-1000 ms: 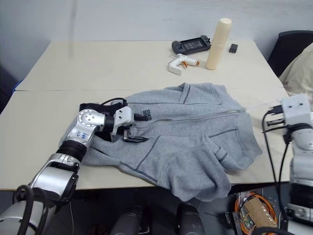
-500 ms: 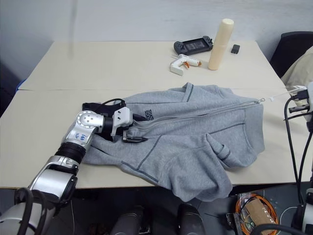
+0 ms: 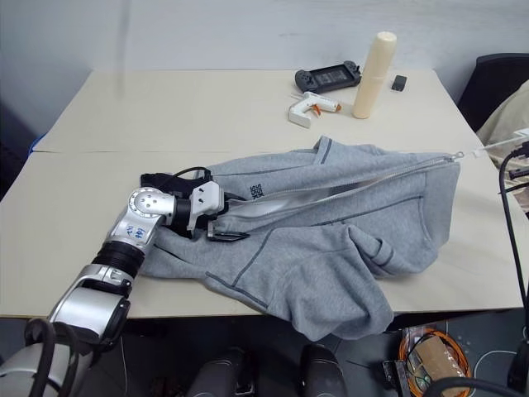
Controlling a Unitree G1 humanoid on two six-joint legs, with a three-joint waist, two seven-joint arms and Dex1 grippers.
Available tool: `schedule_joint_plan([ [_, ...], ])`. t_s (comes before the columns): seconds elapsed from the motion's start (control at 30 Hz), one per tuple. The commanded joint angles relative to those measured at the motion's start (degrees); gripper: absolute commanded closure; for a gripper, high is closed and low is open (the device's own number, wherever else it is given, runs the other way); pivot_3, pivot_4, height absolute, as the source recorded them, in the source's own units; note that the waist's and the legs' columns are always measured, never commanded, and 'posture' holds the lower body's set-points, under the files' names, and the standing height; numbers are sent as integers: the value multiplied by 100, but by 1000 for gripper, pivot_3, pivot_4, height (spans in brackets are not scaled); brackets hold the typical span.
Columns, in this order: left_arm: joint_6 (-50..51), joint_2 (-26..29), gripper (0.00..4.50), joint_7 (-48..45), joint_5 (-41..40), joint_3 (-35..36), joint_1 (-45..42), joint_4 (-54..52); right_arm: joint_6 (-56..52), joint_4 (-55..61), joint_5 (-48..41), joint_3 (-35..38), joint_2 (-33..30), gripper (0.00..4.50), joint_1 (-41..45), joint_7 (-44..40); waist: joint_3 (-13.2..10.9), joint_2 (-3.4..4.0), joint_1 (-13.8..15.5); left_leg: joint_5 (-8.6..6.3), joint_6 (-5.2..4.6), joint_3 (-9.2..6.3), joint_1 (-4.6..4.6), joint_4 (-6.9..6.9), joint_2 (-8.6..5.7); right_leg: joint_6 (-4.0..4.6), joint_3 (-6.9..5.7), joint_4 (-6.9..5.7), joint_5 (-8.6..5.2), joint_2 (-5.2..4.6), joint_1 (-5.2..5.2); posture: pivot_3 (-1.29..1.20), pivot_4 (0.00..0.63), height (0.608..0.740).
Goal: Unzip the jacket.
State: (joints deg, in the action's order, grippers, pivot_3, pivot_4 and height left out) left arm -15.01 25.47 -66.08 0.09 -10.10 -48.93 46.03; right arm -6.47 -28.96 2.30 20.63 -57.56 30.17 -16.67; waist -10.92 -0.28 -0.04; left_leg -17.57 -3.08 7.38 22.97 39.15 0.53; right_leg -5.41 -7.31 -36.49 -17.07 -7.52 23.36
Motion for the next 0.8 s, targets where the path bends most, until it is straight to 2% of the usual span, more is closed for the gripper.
schedule_joint_plan([
  [0.03,115,148,0,29,199,-88,180,243,51,-68,77,304,-353,4469,92,357,0,1,-1,0,0,0,0,0,0,0,0,0,0,0,0,0,150,740],
  [0.4,94,207,0,29,209,-84,197,259,397,-651,91,302,-832,4469,143,333,1,2,1,2,-3,-4,4,0,-5,0,0,1,0,-3,0,0,150,740],
  [0.53,109,197,0,49,197,-75,211,247,298,-513,-115,256,-705,4469,148,91,1,3,-2,2,-3,-4,4,0,-4,0,-1,1,0,-3,0,0,150,740],
  [0.67,248,157,0,33,76,5,207,69,-511,792,-982,-10,30,4469,-244,-949,4,4,-17,2,-3,-7,-1,0,1,0,-1,3,0,-3,-6,0,150,740],
  [0.8,889,219,0,-365,-380,186,349,-692,-1638,2373,-1724,-306,627,4469,-750,-1570,4,11,-19,1,2,-19,-16,1,12,1,6,9,0,-4,-32,0,150,740],
])
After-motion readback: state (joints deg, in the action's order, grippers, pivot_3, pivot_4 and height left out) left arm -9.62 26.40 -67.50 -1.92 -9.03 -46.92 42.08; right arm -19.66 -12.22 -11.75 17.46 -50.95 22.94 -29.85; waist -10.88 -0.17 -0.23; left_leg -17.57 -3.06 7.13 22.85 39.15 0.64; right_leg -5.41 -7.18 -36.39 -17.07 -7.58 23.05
